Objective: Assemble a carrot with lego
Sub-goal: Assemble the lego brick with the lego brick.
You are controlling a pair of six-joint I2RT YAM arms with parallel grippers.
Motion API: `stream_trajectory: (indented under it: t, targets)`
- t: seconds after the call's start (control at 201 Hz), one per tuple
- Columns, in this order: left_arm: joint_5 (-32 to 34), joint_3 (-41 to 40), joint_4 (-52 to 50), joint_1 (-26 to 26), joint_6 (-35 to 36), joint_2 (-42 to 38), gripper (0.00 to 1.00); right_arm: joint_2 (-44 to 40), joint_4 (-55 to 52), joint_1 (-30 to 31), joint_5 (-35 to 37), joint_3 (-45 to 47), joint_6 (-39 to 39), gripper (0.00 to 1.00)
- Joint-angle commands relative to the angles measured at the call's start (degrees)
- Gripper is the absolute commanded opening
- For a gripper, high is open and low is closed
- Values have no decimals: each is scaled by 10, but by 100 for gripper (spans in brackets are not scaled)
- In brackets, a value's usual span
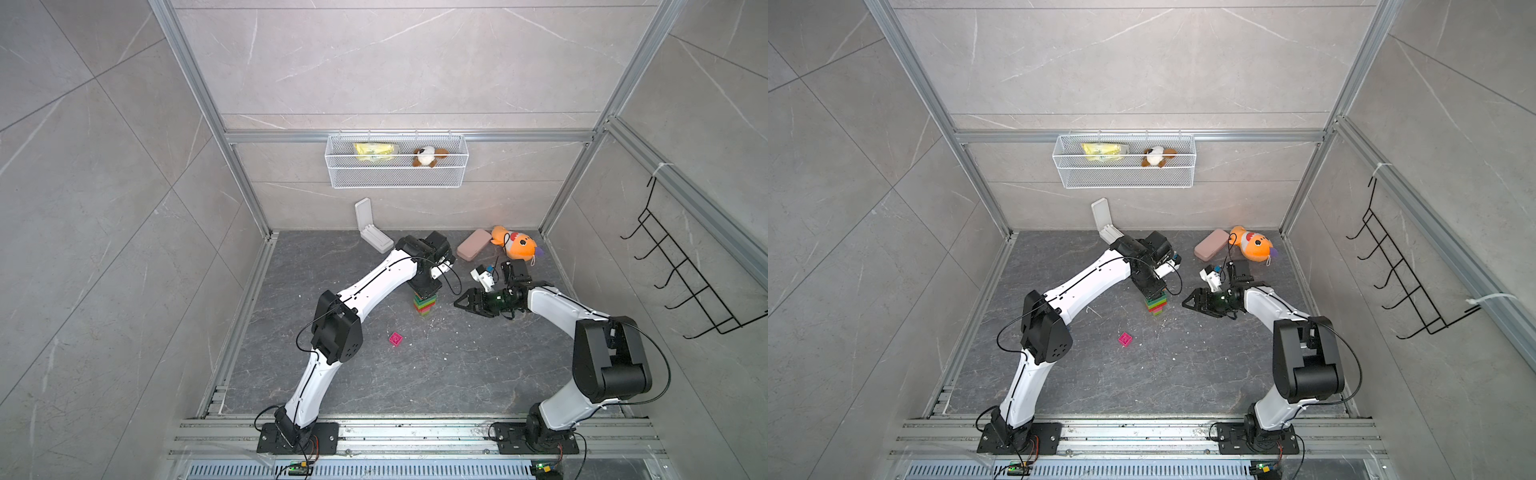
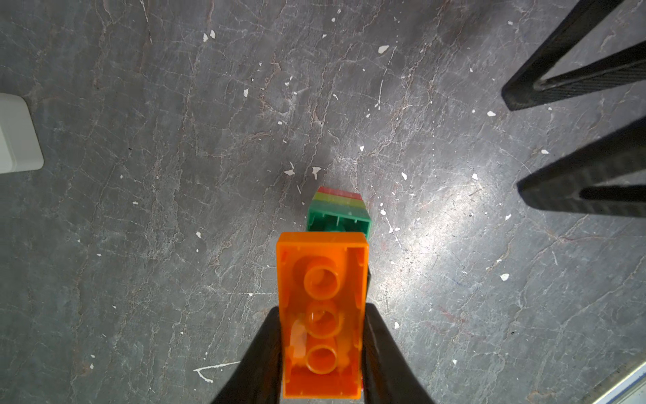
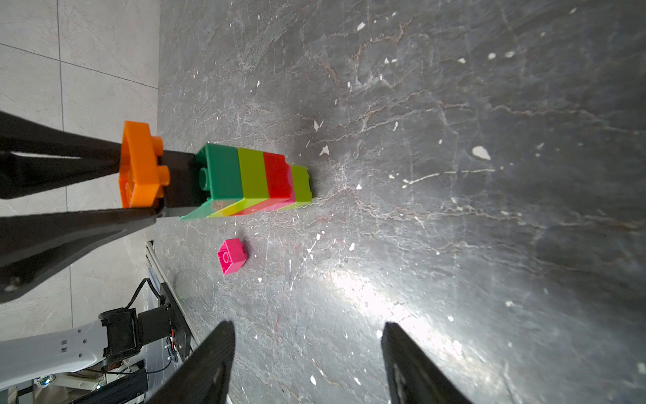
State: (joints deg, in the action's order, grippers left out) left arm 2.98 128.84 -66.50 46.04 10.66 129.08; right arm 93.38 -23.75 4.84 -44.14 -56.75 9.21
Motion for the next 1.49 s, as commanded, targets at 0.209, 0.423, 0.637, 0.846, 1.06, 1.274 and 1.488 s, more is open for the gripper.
stream_trajectory:
  t: [0.209, 0.423, 0.637, 0.846, 1.06, 1.274, 1.488]
  targets:
    - [15, -3, -17, 7, 28, 9, 13, 10, 1, -2, 0, 6, -11, 70]
    - [17, -28, -31, 8, 49, -4, 13, 12, 3, -2, -1, 6, -11, 70]
    - [22, -28, -38, 8, 71, -3, 12, 15, 4, -2, -2, 7, -10, 69]
    - [28, -14, -46, 7, 88, 8, 10, 16, 5, -2, -1, 8, -10, 69]
    - [14, 22, -43, 9, 88, 27, 9, 20, 7, -2, -1, 10, -11, 69]
    - [4, 20, -39, 9, 102, 26, 12, 25, 11, -2, -2, 10, -10, 69]
    - [21, 12, -30, 15, 151, 19, 13, 26, 11, -3, -5, 11, -11, 69]
